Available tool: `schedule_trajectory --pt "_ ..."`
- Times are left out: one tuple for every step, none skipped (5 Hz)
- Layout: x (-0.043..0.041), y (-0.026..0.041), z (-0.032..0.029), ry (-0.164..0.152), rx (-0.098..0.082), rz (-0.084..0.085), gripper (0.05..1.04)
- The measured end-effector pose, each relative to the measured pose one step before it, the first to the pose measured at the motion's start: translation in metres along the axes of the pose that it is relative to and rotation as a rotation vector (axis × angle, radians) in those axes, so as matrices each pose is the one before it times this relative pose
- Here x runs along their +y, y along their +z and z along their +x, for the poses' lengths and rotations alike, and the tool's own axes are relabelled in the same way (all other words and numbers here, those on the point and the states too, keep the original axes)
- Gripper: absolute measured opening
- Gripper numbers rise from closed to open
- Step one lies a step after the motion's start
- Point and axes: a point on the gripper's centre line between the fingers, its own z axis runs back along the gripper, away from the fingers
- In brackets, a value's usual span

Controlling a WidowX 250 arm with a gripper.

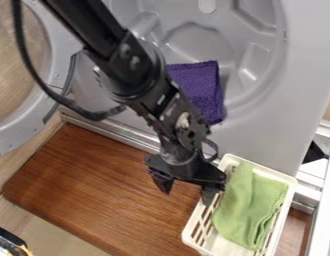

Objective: Moved the white basket to the left side of the table

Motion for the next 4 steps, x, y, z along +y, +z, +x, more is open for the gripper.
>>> schedule_trajectory --pt "-0.00547 -0.01240 -0.00049 0.0015 0.0267 -0.0257 0.950" --pt "-0.00103 -0.00467 -0.00214 -0.0049 0.0146 0.0071 0.661" --pt "-0.00023 -0.00025 -0.00119 0.0242 -0.0030 0.0065 0.354" --pt "-0.00210 0.00072 -0.00112 -0.0179 0.0013 0.0106 0.163"
